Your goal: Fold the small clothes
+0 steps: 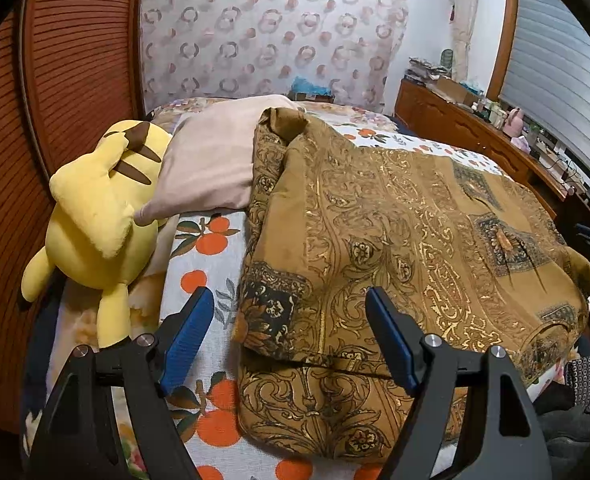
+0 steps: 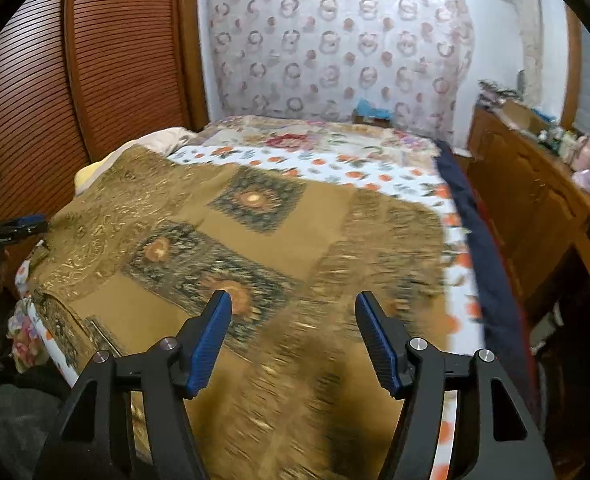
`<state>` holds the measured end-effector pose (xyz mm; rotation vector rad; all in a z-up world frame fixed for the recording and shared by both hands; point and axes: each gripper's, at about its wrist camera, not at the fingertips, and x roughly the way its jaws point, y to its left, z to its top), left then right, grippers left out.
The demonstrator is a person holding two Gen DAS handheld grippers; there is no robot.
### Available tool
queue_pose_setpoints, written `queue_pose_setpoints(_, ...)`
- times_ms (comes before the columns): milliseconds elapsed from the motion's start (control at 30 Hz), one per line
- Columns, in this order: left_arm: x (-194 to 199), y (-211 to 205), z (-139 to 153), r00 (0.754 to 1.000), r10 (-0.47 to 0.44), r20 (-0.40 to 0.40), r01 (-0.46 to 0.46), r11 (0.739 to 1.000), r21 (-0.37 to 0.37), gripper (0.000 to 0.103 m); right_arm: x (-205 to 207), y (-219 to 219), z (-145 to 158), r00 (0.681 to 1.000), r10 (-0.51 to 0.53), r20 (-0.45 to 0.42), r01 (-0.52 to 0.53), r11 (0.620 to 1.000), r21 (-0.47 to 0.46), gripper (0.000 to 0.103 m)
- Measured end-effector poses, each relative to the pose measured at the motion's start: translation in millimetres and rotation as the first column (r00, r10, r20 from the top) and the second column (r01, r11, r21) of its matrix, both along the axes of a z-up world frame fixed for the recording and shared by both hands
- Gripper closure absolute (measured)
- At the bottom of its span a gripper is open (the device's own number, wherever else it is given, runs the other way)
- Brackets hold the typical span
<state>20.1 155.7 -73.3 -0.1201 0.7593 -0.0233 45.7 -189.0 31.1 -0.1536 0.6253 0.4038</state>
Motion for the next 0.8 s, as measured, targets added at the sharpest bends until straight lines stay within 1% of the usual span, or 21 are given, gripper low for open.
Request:
queue_pose_setpoints(167, -4.6, 4.0, -3.9, 0.999, 0.039, 0.009, -0.039, 0.999, 0.002, 0.024, 15.6, 33.4, -23.2, 0.999, 0.033, -0.019, -0.034, 0.998, -0.049, 0.037)
queue_pose_setpoints(333, -10.2, 9.6, -6.8, 0.998, 0.059, 0.016, -0.059, 0.998, -0.004, 0.024, 22.5, 54.3, -35.9, 0.997, 0.066, -0.041, -0.069, 0.994, -0.086, 0.037)
queue_pose_setpoints(433, -12.4, 11.7, -8.9, 0.998, 0.063, 0.012, -0.062, 0.998, -0.014, 0.024, 23.9, 56.9, -40.2, 0.996, 0.069, -0.053, -0.074, 0.993, -0.088, 0.037)
queue_pose_setpoints(567, -13.5, 12.5, -11.3, 0.998, 0.066, 0.009, -0.066, 0.998, -0.015, 0.024, 27.4, 60.0, -51.1, 0.994, 0.062, -0.090, -0.069, 0.994, -0.083, 0.037)
queue_pose_setpoints(600, -14.6, 12.9, -11.2, 0.997, 0.071, 0.013, -0.070, 0.997, -0.017, 0.024, 28.7, 60.1, -55.2, 0.993, 0.059, -0.102, -0.068, 0.994, -0.087, 0.035)
queue_pose_setpoints(667, -17.8, 15.2, -9.9, 0.996, 0.088, 0.033, -0.087, 0.996, -0.021, 0.024, 26.3, 60.9, -55.9, 0.995, 0.059, -0.077, -0.066, 0.993, -0.098, 0.034)
queue_pose_setpoints(800, -23.7, 21.5, -6.2, 0.990, 0.126, 0.069, -0.124, 0.992, -0.036, 0.024, 29.1, 60.6, -56.4, 0.996, 0.049, -0.068, -0.055, 0.995, -0.085, 0.031)
